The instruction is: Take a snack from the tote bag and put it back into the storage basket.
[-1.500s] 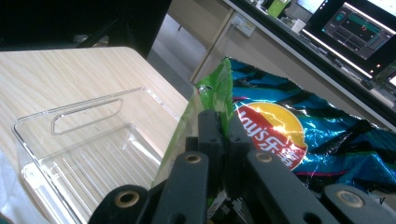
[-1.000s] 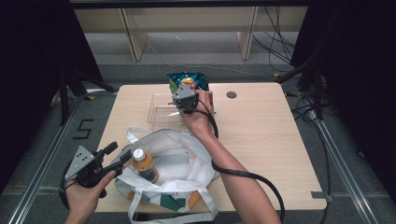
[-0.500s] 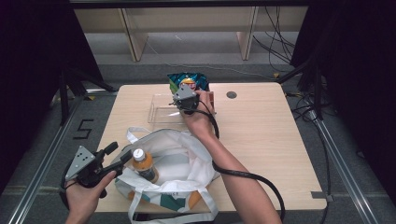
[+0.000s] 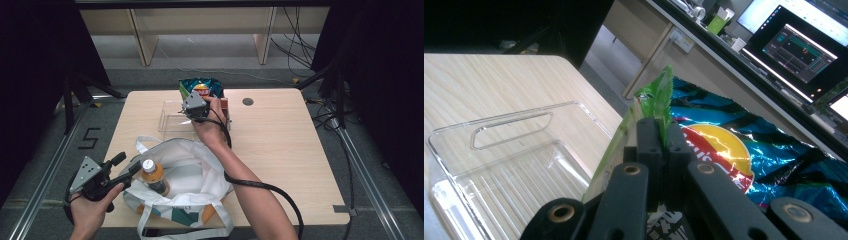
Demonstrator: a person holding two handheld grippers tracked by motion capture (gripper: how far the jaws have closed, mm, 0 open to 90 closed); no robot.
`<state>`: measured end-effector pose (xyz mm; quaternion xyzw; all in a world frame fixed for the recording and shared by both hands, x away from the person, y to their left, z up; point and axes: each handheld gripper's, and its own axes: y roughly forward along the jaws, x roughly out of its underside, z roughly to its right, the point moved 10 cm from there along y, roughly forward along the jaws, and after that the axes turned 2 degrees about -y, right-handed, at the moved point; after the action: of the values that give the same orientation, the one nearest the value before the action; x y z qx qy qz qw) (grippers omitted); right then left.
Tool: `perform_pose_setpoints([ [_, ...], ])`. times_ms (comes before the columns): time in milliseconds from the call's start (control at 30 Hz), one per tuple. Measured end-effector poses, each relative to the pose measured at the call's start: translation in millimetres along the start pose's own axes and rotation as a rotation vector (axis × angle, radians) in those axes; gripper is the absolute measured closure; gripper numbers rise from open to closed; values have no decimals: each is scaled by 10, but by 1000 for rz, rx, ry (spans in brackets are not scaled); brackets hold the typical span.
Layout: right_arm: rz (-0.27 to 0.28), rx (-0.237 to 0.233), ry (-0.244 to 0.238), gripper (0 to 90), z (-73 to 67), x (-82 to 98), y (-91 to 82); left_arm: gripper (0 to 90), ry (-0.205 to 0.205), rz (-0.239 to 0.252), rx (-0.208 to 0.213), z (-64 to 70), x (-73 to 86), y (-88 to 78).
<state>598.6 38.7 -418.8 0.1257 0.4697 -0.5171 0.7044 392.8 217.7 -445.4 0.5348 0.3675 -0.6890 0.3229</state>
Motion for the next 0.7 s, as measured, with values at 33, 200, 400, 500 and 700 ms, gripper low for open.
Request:
perform_pose_setpoints([
  [33, -5, 1, -1, 899, -3, 1, 6, 333, 2, -12, -7, -3, 8, -10],
  [200, -42, -1, -10, 897, -20, 30, 21, 333, 0, -1, 1, -2, 1, -1],
  [400, -90, -2, -26, 883, -22, 90, 36, 333, 1, -11, -7, -3, 8, -9],
  [500, -127, 1, -19, 861, -36, 137, 27, 333, 2, -13, -5, -7, 11, -7],
  [700, -166, 10, -16, 819, 6, 185, 2, 333, 2, -14, -4, -5, 12, -7],
])
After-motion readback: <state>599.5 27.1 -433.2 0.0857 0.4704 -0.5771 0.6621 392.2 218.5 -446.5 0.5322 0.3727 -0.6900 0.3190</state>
